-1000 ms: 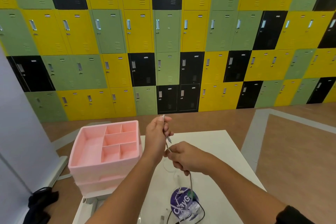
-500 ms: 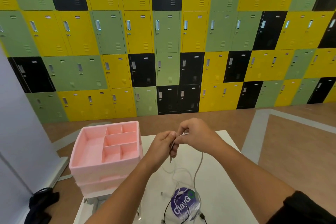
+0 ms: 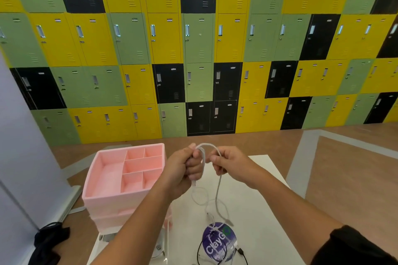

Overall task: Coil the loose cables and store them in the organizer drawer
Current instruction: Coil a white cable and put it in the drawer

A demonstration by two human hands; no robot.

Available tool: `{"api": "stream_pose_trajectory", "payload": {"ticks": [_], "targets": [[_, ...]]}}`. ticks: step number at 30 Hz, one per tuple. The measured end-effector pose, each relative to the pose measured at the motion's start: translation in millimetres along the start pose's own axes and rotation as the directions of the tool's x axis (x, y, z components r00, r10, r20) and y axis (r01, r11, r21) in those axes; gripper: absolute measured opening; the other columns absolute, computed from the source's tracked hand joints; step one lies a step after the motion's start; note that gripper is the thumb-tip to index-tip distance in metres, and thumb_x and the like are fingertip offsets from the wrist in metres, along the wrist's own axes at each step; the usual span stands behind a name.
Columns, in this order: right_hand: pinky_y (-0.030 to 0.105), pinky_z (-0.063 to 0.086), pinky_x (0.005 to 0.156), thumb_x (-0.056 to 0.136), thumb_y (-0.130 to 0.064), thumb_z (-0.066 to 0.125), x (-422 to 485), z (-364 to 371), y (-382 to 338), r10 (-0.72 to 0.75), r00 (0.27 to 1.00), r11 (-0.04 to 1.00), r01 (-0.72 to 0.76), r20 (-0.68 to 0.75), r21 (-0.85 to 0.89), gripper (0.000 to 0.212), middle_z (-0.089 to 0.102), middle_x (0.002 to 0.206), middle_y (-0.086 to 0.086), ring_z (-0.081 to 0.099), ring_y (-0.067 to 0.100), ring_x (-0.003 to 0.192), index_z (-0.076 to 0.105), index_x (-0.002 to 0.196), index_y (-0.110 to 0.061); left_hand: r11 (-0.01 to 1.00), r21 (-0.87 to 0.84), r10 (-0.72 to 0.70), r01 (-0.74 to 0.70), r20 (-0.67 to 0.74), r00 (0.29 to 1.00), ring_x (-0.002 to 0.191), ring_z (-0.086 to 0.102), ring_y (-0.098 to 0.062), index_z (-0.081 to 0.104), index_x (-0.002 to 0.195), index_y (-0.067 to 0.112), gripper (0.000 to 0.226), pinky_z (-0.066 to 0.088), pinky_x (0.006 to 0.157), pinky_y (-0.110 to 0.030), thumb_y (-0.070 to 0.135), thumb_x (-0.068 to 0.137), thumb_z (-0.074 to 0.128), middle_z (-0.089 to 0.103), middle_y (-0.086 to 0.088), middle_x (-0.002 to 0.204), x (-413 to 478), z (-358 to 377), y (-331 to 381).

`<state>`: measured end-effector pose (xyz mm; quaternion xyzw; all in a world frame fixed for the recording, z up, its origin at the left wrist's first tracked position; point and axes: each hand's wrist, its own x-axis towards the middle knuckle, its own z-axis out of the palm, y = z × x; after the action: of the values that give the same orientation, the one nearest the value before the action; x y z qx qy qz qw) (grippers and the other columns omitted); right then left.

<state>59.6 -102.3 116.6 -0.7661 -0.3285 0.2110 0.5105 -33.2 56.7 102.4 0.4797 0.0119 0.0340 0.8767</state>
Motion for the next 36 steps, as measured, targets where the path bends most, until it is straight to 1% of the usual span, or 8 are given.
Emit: {"api": "stream_pose_trajectory", "payload": {"ticks": [4,8,13,17,22,25,31,36], "targets": [[0.024,0.05,0.068,0.103,-0.012,0.048,-7,7,29,0.229,0.964,0.967,-0.208,0.135,-0.148,0.022,0.075,0.079,0.004,0.069,0.012,0.074,0.068,0.095,-0.011,0.932,-0.348,0.097,-0.098,-0.02,0.995,0.042,0.015,-0.006,0.047,0.071,0.016,0.035,0.021,0.037,-0.018,0.034,0.1,0.042,0.028,0.008,0.048,5,2,26],[0.027,0.048,0.069,0.105,-0.015,0.043,-13,7,42,0.313,0.929,0.948,-0.293,0.196,-0.125,0.023,0.077,0.086,0.011,0.071,0.018,0.077,0.065,0.099,-0.01,0.936,-0.319,0.137,-0.149,-0.061,0.989,0.041,0.014,-0.006,0.047,0.072,0.016,0.034,0.02,0.036,-0.018,0.035,0.099,0.043,0.028,0.008,0.047,7,4,40],[0.036,0.053,0.084,0.094,-0.021,0.068,-5,-1,23,0.116,0.993,0.99,-0.119,-0.036,-0.078,0.021,0.076,0.094,0.003,0.074,0.016,0.087,0.064,0.114,-0.023,0.988,-0.142,0.046,-0.066,-0.144,0.988,0.04,0.022,-0.006,0.045,0.073,0.016,0.04,0.021,0.036,-0.019,0.033,0.107,0.035,0.026,0.007,0.052,9,-8,12],[0.032,0.056,0.068,0.095,-0.016,0.068,-8,-1,-1,0.024,1.0,0.988,-0.024,0.001,0.15,0.017,0.071,0.078,0.01,0.07,0.022,0.068,0.067,0.112,-0.012,0.991,-0.113,-0.095,0.078,-0.155,0.983,0.042,0.02,-0.006,0.047,0.071,0.016,0.04,0.021,0.037,-0.019,0.031,0.107,0.036,0.025,0.006,0.053,4,-12,-22],[0.017,0.044,0.054,0.095,-0.018,0.067,0,6,0,-0.009,0.991,0.998,0.001,-0.131,-0.063,0.013,0.062,0.062,-0.01,0.053,0.001,0.054,0.075,0.087,-0.014,0.97,-0.117,-0.224,0.214,-0.083,0.971,0.04,0.022,-0.006,0.049,0.068,0.015,0.045,0.024,0.037,-0.02,0.034,0.107,0.037,0.025,0.006,0.051,-6,-4,-41],[0.015,0.046,0.063,0.095,-0.015,0.065,1,10,2,-0.088,0.971,0.996,0.081,-0.223,-0.039,0.015,0.069,0.071,-0.009,0.059,-0.003,0.065,0.076,0.086,-0.011,0.966,-0.156,-0.215,0.204,-0.055,0.975,0.038,0.02,-0.005,0.05,0.069,0.014,0.044,0.024,0.036,-0.019,0.034,0.107,0.037,0.024,0.007,0.051,-5,4,-39],[0.014,0.031,0.042,0.102,-0.017,0.056,-3,10,3,0.034,0.997,0.999,-0.031,-0.072,0.033,0.023,0.045,0.052,-0.008,0.035,0.002,0.044,0.075,0.094,-0.007,0.986,-0.05,-0.162,0.16,-0.046,0.986,0.042,0.019,-0.006,0.056,0.074,0.011,0.042,0.023,0.039,-0.019,0.031,0.107,0.038,0.024,0.006,0.053,-8,-3,-32],[0.013,0.033,0.046,0.101,-0.014,0.054,4,10,0,-0.026,0.98,0.999,0.033,-0.198,0.035,0.025,0.049,0.049,-0.015,0.039,0.0,0.046,0.075,0.089,-0.008,0.982,-0.137,-0.134,0.131,-0.011,0.991,0.044,0.02,-0.004,0.067,0.091,0.003,0.037,0.023,0.042,-0.018,0.026,0.103,0.04,0.026,0.006,0.057,-4,4,-31]]}}
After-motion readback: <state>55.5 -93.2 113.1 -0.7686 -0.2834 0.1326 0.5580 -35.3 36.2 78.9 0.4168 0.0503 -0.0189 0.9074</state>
